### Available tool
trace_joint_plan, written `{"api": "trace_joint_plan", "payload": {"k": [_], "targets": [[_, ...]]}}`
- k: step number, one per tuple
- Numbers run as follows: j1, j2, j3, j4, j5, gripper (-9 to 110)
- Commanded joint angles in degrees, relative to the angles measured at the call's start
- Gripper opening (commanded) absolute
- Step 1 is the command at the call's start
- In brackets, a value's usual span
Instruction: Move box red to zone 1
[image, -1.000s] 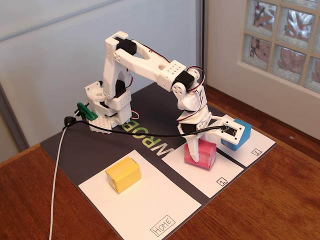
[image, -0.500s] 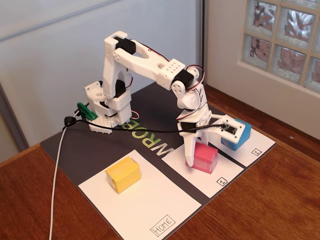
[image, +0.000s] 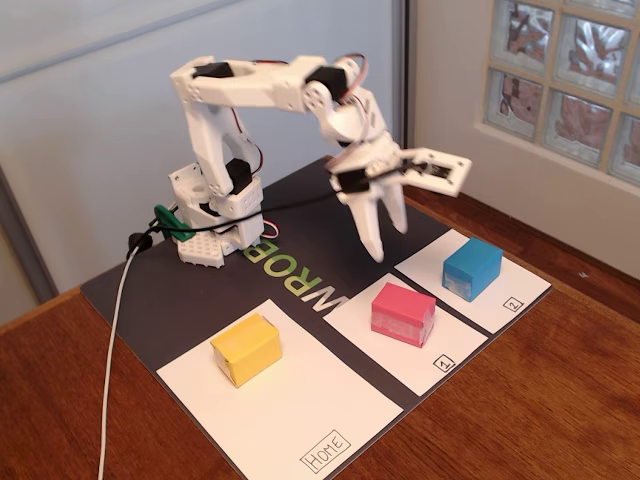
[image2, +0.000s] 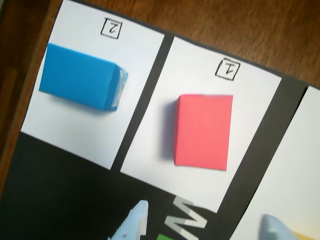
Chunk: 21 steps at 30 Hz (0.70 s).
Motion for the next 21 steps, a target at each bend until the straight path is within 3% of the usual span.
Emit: {"api": "trace_joint_plan", "payload": {"k": [1,4,12,21], "targets": [[0.0,9.2,1.8,4.6,0.4,9],[0.9,16.3,5.9,8.2,1.0,0],[4.0,34.9,22.3,11.3,2.7,-1],[15.4,57.4,43.8,14.6,-0.2,-1]]}}
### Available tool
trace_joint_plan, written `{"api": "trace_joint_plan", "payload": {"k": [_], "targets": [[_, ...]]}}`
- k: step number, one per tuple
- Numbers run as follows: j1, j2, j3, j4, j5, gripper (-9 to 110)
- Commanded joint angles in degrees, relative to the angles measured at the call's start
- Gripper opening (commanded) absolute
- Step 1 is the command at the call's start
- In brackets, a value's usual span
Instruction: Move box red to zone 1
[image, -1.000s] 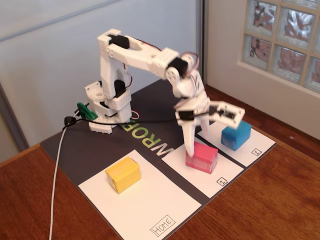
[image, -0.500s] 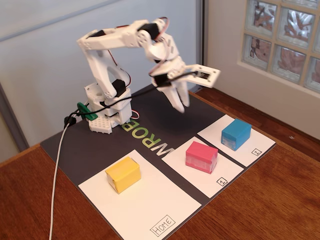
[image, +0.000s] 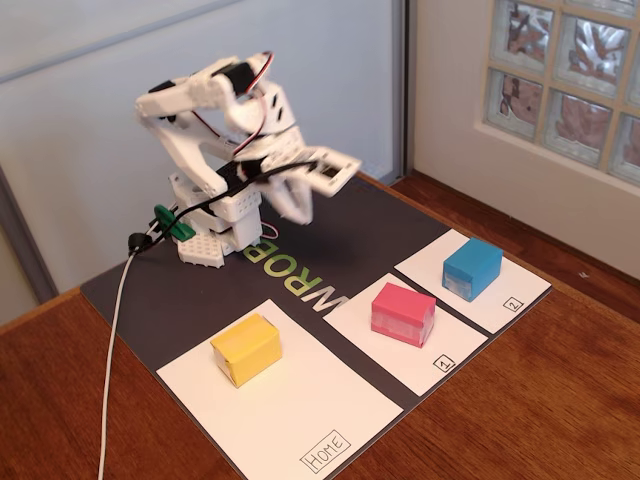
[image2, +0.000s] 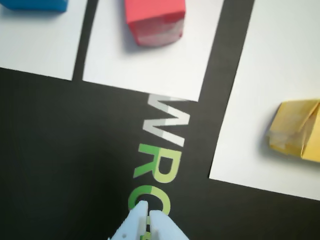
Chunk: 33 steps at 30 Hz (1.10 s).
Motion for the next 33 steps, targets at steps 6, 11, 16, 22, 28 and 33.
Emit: {"api": "trace_joint_plan", "payload": {"k": [6,11,16,22,28,33], "targets": [[10.0,22.3,16.6,5.0,-3.4,-1],[14.7,32.7,24.4,11.2,-4.7,-1],[14.8,32.8,26.4,9.1,-5.2,-1],[14.6,32.8,30.8,6.2,-5.7,0],[13.1,32.9,36.9,2.8,-7.7,0],[13.3,32.9,36.9,2.7,-7.4,0]]}}
